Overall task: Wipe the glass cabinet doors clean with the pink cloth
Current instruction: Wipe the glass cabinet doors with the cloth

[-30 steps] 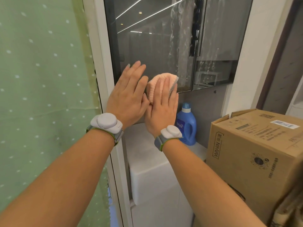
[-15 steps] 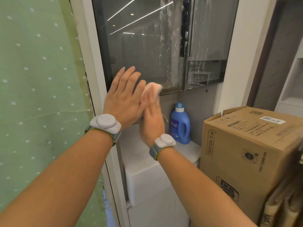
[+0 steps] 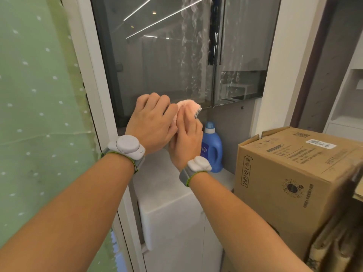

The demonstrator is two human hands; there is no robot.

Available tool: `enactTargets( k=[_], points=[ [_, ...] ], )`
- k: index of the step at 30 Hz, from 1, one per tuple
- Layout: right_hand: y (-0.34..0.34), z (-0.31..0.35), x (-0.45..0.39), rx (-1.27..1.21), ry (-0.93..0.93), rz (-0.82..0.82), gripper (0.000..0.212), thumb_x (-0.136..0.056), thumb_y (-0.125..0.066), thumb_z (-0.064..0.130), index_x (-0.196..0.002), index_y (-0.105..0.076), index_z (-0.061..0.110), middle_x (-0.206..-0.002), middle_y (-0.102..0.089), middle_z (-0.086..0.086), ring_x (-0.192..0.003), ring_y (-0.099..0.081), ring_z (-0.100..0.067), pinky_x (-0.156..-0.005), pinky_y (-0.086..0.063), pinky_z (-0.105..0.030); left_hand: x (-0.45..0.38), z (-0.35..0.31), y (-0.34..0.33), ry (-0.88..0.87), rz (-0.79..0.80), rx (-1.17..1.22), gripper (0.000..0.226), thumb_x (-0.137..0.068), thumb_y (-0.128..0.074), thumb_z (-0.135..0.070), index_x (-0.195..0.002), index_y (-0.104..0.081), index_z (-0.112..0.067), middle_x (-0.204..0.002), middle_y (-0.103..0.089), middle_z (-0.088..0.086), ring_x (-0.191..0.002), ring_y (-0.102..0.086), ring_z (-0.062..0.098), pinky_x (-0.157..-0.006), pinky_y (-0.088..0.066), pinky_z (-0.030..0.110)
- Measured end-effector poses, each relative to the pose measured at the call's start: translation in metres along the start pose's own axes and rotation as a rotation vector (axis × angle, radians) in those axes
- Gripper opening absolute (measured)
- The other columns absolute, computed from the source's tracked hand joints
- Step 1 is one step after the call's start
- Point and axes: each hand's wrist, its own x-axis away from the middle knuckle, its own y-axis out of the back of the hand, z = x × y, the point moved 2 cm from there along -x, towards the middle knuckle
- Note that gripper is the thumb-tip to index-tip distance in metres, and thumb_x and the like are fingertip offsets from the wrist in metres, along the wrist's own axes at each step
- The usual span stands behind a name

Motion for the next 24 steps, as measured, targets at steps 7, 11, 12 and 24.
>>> enactTargets(
  k=[7,11,12,24],
  points=[
    [0.008,-0.051,-0.031,-0.043,-0.365,0.006,0.065,-0.091,-0.059,0.008,-0.154,-0.042,0.005,-0.156,-0.045,-0.015,-0.121,-0.051,-0.046,-0.099,-0.045,-0.054,-0.008,-0.007,-0.010,-0.022,0.020,0.045,0.010,-0.082,-0.057,-0.015,-0.086,-0.059,-0.006,-0.083,-0.054,0.012,-0.075,-0.052,0.034,-0.072,-0.043,0.045],
    [0.003,-0.028,-0.008,-0.063,-0.054,-0.003,0.059,-0.091,-0.060,0.013,-0.148,-0.050,0.002,-0.153,-0.051,-0.016,-0.107,-0.059,-0.047,-0.089,-0.050,-0.049,-0.010,-0.013,-0.018,-0.042,0.023,0.010,0.010,-0.085,-0.056,-0.019,-0.084,-0.057,-0.009,-0.082,-0.054,0.011,-0.075,-0.052,0.033,-0.071,-0.040,0.046],
    [0.001,-0.027,-0.003,-0.082,-0.022,0.012,0.057,-0.095,-0.059,0.018,-0.150,-0.049,0.004,-0.154,-0.050,-0.015,-0.110,-0.059,-0.045,-0.090,-0.049,-0.047,-0.010,-0.017,-0.020,-0.058,0.020,0.018,0.010,-0.086,-0.055,-0.019,-0.085,-0.057,-0.009,-0.081,-0.054,0.011,-0.075,-0.052,0.032,-0.070,-0.041,0.046],
    [0.006,-0.071,-0.023,-0.181,-0.115,0.125,0.055,-0.090,-0.053,0.017,-0.145,-0.054,0.013,-0.155,-0.043,-0.003,-0.143,-0.040,-0.022,-0.116,-0.037,-0.035,-0.033,-0.047,-0.046,-0.104,0.115,0.124,0.012,-0.084,-0.051,-0.016,-0.084,-0.059,-0.006,-0.078,-0.054,0.013,-0.072,-0.051,0.032,-0.063,-0.040,0.044]
  ],
)
